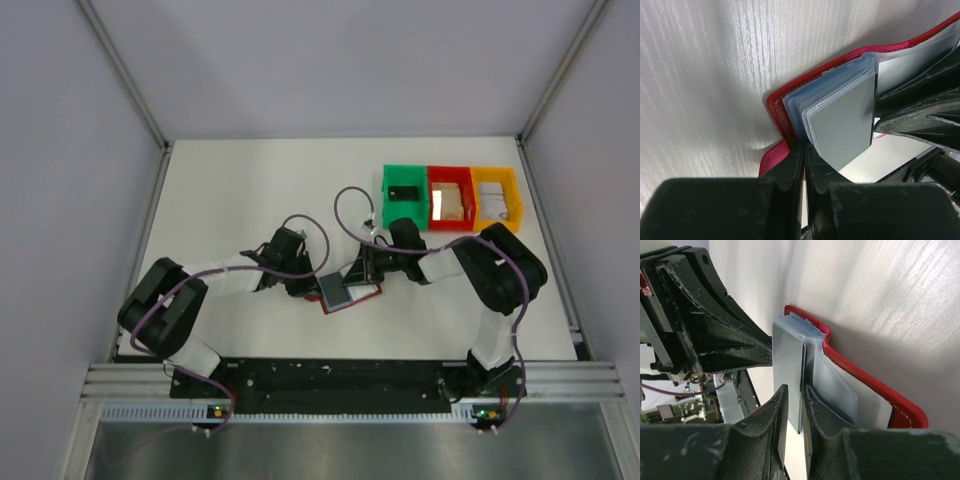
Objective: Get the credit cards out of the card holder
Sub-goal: Remove the credit card from the card holder.
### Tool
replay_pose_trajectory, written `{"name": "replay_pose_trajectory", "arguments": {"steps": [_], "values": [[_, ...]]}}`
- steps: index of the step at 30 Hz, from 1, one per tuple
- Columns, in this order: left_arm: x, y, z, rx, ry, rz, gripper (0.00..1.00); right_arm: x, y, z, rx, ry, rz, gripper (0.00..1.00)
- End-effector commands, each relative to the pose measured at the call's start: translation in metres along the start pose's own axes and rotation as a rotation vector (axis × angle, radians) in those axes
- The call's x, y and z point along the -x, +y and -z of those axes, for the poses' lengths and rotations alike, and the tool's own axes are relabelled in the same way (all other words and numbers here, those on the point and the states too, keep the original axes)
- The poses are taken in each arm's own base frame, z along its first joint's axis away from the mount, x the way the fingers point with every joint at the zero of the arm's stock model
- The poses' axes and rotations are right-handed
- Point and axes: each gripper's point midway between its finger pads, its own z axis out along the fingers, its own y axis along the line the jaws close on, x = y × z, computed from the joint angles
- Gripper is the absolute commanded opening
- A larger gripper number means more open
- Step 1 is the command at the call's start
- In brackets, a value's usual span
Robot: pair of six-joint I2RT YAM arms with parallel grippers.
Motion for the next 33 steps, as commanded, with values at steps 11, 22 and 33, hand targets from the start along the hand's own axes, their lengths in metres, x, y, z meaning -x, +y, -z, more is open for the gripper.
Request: {"name": "replay_pose_trajectory", "arguments": {"steps": [11,22,33], "values": [[0.011,-0.001,0.013,0.040,-0.094,-0.037,0.13,-0.001,0.032,-0.006,0.076,0.020,0.128,0.00],[0.024,-0.019,0.037,-0.043,-0.178,-0.013,0.31,0.002,0.021,-0.002,0.031,-0.010,0.077,0.00],[0.023,-0.034,0.017,-0.101,-0.133,0.000,0.17,0.002,0.014,-0.001,0.010,-0.028,0.050,0.00]]}}
